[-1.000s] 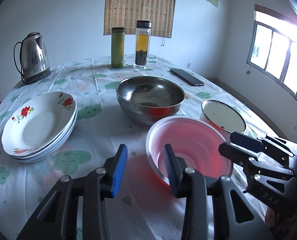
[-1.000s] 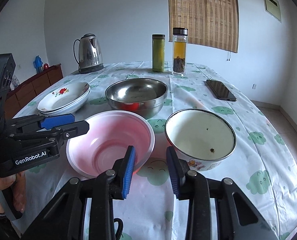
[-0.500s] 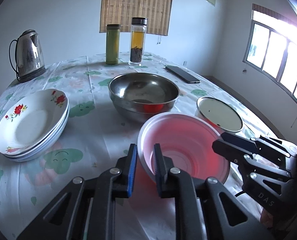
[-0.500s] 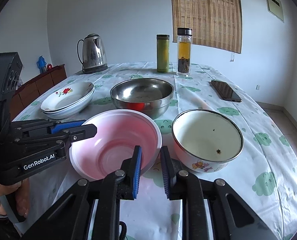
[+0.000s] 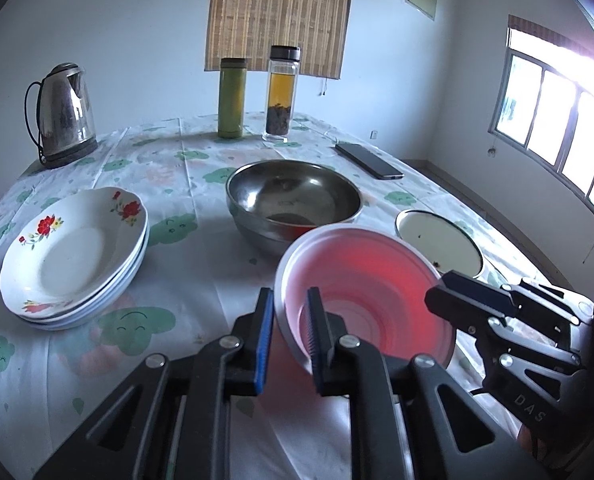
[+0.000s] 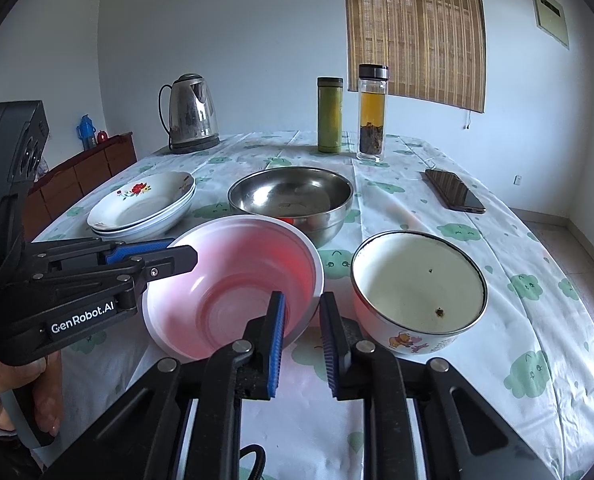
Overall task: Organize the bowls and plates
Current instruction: 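Lift the pink plastic bowl with the left gripper over the steel bowl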
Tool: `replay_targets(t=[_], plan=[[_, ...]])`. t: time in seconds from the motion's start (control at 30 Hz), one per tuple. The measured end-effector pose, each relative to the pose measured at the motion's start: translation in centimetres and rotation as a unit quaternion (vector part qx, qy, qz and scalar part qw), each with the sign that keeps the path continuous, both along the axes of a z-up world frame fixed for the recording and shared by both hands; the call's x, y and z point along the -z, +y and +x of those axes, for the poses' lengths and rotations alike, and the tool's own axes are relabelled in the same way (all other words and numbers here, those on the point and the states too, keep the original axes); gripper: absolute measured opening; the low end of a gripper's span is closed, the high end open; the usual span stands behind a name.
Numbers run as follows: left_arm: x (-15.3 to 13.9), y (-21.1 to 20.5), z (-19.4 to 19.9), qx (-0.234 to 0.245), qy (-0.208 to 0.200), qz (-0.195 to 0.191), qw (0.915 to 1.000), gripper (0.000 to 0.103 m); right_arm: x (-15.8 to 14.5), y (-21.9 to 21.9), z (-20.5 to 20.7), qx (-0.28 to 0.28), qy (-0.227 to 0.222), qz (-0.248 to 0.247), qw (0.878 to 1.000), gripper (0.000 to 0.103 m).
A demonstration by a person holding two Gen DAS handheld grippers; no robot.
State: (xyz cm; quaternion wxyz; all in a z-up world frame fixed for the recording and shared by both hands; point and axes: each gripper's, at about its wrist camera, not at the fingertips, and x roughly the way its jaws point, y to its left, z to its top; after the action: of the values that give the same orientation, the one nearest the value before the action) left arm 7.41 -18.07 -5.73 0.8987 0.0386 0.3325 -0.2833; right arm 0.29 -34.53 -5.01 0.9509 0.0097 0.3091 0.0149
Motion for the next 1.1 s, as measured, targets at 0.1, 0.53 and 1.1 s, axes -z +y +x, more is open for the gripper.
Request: replay_targets(t=[0.1, 0.53, 1.1], plan=[[-0.5, 0.1, 0.2, -0.002, -0.006, -0.001, 1.0000, 0.014, -0.5, 0.1, 0.0, 0.001, -0.010, 0.000, 1.000, 0.019], [-3.1, -0.5, 1.2, -0.004, -0.041, -0.010, 0.9991, 0.014, -2.3, 0.1, 0.5, 0.008, -0.038, 0.000, 0.999, 0.019], [-5.5, -1.3, 1.9, -0.007, -0.067, -0.027, 0.9974, 0.014, -4.9, -0.4, 0.6, 0.018, -0.076, -0.009, 0.997, 0.019]])
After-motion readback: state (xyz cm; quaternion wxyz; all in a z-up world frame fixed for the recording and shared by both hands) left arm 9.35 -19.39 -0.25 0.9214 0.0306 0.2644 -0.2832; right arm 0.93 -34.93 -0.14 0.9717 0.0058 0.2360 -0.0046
